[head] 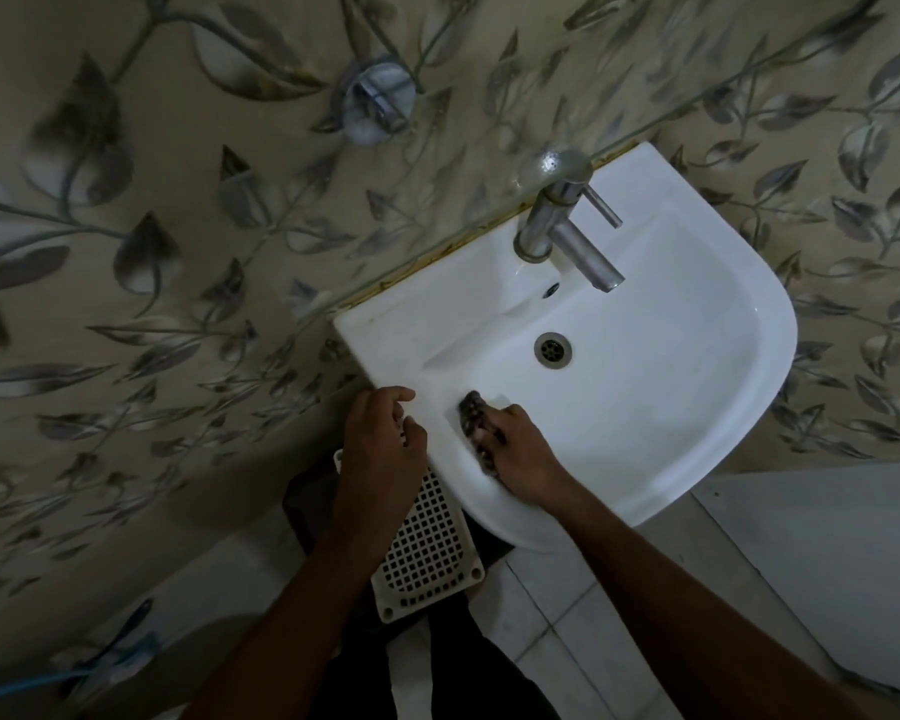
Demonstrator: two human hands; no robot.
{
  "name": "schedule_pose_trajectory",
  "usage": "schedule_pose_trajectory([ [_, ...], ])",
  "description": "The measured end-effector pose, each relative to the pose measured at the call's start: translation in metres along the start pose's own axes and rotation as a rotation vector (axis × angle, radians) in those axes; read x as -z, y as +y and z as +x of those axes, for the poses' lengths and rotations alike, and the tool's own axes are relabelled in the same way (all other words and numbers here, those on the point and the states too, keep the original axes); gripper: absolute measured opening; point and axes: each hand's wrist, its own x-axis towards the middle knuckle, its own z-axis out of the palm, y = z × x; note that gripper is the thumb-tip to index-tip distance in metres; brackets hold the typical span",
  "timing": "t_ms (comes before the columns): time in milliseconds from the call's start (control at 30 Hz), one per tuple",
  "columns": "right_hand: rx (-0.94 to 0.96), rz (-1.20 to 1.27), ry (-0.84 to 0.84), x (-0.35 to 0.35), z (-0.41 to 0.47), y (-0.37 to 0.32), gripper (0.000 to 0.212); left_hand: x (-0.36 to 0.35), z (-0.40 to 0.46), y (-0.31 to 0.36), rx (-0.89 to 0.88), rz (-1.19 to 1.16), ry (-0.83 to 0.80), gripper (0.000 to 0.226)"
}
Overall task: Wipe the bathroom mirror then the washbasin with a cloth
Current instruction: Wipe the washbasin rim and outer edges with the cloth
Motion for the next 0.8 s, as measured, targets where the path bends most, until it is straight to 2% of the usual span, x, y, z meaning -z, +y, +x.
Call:
schedule_pose_trajectory([
  [33,0.022,-0.027,0.027,-0.004,0.001,-0.008,0.022,0.001,0.001,0.0,0.012,-0.003,0.006,0.027],
  [100,0.115,-0.105,0.123,-0.018,0.004,-0.027,0.038,0.004,0.005,0.001,0.033,0.003,0.025,0.028],
  [167,0.209,-0.128,0.142,-0.029,0.006,-0.053,0.051,0.01,0.009,0.003,0.047,-0.002,0.059,0.028],
  [267,0.346,-0.427,0.227,-0.035,0.029,-0.07,0.063,0.02,0.011,0.004,0.071,0.003,0.111,0.027],
  [400,0.048,-0.536,0.484,-0.004,0.086,-0.064,0.081,0.038,0.011,-0.004,0.069,0.016,0.174,0.025],
  [467,-0.079,-0.596,0.542,0.012,0.108,-0.072,0.068,0.046,0.013,-0.009,0.063,0.03,0.209,0.027],
  [533,-0.086,-0.57,0.554,0.01,0.123,-0.086,0.053,0.049,0.015,-0.013,0.044,0.035,0.23,0.028],
  [700,0.16,-0.545,0.361,-0.058,0.097,-0.122,0.05,0.05,0.017,-0.014,0.064,0.03,0.23,0.031],
  [800,0.251,-0.46,0.264,-0.068,0.079,-0.115,0.038,0.049,0.016,-0.011,0.067,0.03,0.264,0.031],
])
